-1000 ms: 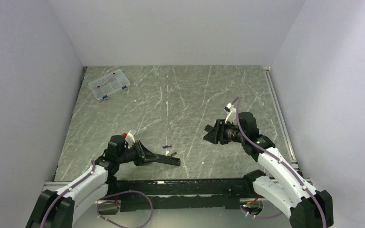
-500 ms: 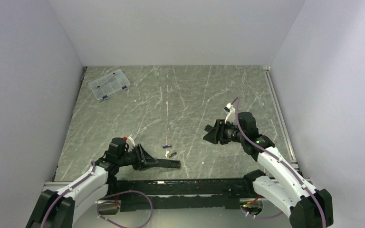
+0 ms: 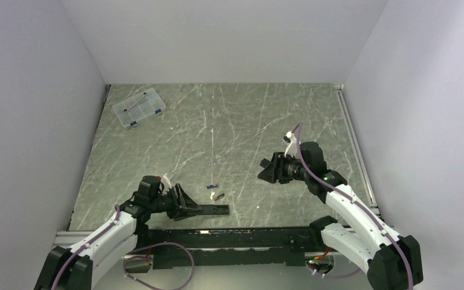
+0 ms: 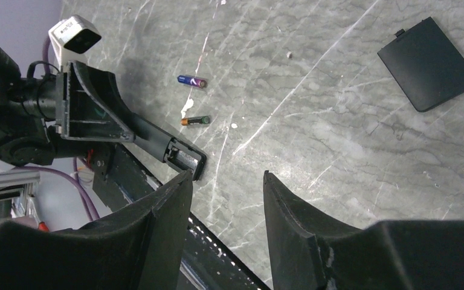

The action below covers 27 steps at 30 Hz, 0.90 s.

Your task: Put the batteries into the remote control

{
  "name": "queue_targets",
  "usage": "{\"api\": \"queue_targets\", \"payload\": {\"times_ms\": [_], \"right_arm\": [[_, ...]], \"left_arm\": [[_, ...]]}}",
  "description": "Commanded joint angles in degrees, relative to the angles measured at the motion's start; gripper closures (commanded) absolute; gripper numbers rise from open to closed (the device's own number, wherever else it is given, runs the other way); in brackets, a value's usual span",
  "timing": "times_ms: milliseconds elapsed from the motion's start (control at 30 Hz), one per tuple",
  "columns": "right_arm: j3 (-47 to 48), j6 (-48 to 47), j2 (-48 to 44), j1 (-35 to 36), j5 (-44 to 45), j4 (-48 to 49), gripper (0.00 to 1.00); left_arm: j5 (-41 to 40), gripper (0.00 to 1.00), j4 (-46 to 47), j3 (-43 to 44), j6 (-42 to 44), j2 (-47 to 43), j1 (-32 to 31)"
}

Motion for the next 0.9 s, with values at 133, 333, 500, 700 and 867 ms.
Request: {"api": "queue_targets", "payload": {"times_ms": [133,333,500,700,867], "right_arm": [[4.88,-2.13,2.91,2.82,0.34,2.32,0.5],[9.48,-4.09,7.32,6.98,3.02,0.72,0.49],[13.09,-5.64,10.74,9.55,4.68,-0.4,0.48],[18.64,-7.3,15.45,13.03,6.79,-3.62,0.48],[23.98,-9.7,19.6,15.9,8.63,-7.34,0.48]], "left_arm": [[-3.07,0.35,-7.6,3.12,2.48,-0.13,0.12],[-4.2,0.03,-11.05,4.99,1.66,-0.8,0.11],[-5.66,0.01,-15.72,8.46,2.72,-0.41,0.1],[-7.4,0.01,-22.05,12.42,4.27,0.7,0.14],[-8.98,0.01,-25.19,14.41,2.66,0.67,0.14]]}}
